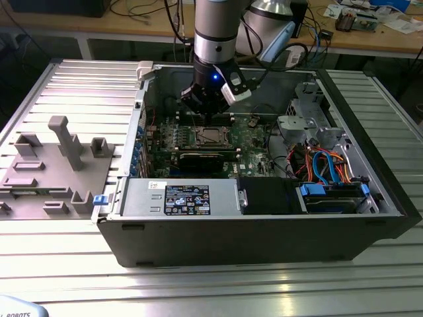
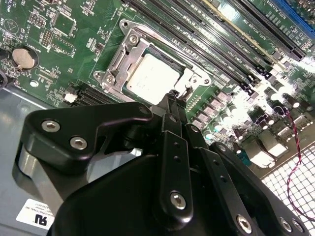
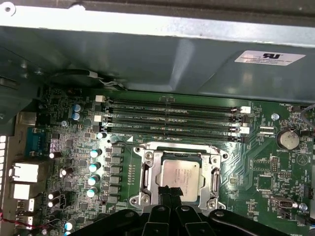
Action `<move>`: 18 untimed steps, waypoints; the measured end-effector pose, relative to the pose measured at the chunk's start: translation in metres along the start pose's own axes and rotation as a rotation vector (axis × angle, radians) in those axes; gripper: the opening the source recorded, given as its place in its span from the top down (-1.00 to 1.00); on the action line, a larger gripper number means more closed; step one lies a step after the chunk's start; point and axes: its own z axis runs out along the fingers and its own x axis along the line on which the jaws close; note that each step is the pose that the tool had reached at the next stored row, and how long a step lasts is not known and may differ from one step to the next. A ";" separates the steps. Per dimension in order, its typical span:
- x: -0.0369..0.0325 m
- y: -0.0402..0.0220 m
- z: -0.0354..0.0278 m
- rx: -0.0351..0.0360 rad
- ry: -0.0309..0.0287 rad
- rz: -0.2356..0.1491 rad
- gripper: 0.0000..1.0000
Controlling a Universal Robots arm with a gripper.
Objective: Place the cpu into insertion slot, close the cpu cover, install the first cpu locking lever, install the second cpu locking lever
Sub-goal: 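Install the first cpu locking lever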
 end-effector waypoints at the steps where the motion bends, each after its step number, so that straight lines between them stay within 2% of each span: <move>1: 0.0004 0.0000 0.0000 0.0000 0.0000 0.000 0.79; 18: 0.0020 0.0010 -0.0065 0.0041 -0.0002 0.000 0.79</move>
